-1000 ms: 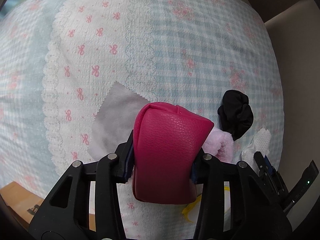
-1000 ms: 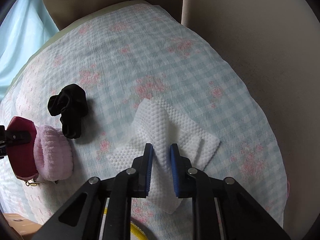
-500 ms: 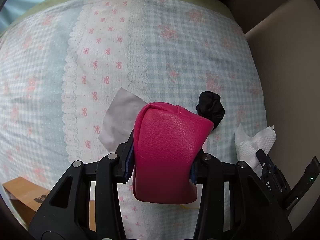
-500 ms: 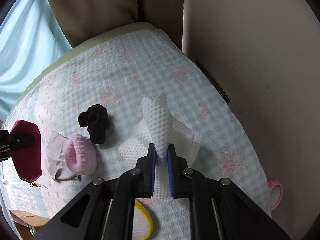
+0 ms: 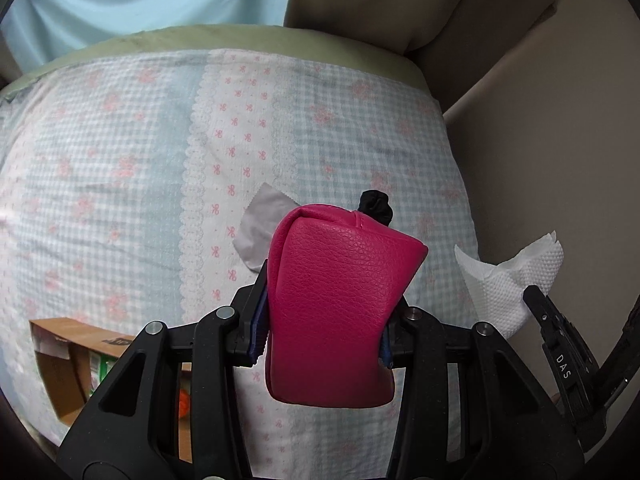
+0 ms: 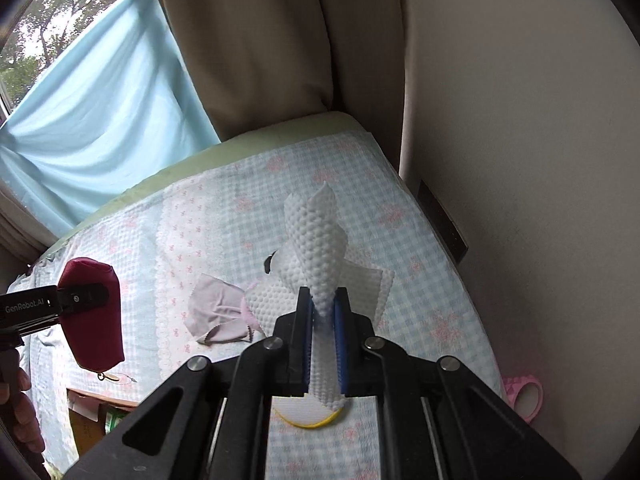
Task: Organize soft objects
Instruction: 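Carry the pouch and white pad into the box and release both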
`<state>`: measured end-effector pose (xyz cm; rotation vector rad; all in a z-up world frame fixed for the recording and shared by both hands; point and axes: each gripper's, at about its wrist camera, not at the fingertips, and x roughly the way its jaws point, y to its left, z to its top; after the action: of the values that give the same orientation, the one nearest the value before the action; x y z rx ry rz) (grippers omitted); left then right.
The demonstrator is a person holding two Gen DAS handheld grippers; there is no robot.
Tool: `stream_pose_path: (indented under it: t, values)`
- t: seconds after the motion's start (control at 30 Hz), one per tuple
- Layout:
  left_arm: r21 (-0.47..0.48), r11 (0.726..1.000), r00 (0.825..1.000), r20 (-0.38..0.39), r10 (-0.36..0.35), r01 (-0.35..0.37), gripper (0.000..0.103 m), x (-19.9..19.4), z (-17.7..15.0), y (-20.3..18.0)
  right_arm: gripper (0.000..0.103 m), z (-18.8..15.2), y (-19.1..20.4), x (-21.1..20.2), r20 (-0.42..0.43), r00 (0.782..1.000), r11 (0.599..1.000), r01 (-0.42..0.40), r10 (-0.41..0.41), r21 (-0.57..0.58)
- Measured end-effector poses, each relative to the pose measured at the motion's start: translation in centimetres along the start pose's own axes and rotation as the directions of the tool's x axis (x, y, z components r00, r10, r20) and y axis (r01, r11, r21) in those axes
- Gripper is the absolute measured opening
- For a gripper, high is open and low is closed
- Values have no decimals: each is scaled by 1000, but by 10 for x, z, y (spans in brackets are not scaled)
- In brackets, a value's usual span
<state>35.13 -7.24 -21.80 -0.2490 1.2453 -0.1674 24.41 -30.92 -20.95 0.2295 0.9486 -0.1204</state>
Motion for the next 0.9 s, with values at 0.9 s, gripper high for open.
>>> stream_pose_path:
  t: [0.9]
  values:
    - [-100, 980, 985, 13, 172, -170, 38, -152, -159, 227, 9, -141, 248, -88, -177, 938, 899, -338, 298, -279]
